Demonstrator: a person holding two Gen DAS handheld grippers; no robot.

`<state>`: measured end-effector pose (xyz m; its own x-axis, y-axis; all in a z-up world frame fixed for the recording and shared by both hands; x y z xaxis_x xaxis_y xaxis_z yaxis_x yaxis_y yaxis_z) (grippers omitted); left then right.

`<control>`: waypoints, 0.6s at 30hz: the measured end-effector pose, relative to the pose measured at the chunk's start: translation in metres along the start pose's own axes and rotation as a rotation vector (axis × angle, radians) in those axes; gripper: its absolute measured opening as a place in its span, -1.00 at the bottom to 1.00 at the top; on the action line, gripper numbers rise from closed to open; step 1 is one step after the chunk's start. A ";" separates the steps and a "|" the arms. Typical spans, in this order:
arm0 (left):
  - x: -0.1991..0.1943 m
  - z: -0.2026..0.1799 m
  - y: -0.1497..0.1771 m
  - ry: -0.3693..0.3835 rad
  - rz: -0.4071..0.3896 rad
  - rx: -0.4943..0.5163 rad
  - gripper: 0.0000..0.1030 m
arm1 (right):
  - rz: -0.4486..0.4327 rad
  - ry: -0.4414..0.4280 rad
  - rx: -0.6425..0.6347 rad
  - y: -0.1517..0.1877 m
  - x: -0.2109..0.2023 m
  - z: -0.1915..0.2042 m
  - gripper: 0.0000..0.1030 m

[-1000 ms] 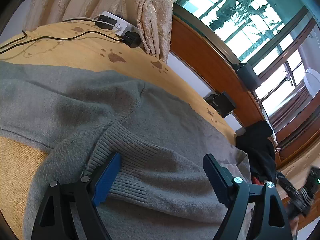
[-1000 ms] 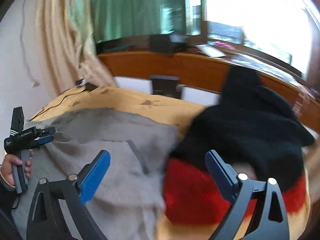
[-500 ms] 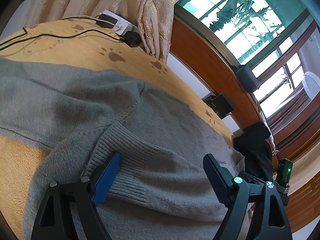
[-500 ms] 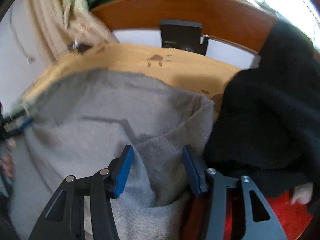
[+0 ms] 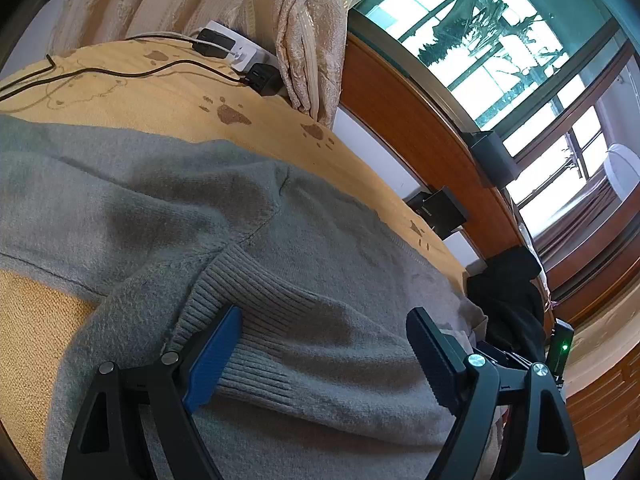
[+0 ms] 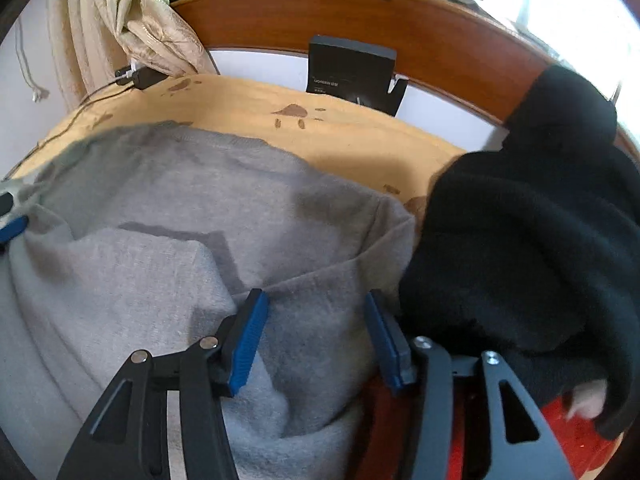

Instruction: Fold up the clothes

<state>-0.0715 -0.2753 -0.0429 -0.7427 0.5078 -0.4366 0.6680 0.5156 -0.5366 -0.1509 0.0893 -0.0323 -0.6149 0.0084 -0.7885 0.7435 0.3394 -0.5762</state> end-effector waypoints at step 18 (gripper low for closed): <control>0.000 -0.007 -0.001 -0.017 0.015 0.015 0.73 | -0.074 0.116 0.073 0.007 -0.010 -0.040 -0.89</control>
<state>-0.0717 -0.2715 -0.0373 -0.7332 0.5035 -0.4570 0.6785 0.4973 -0.5406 -0.1501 0.1290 -0.0194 -0.6918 0.0963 -0.7157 0.7097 0.2736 -0.6492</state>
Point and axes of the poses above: each gripper's, at about its wrist camera, not at the fingertips, and x roughly the way its jaws point, z to its left, y to its underside, the point moved 5 cm from there along x, roughly the way its jaws point, and after that the axes turned 10 degrees about y, right-handed, at the moved point
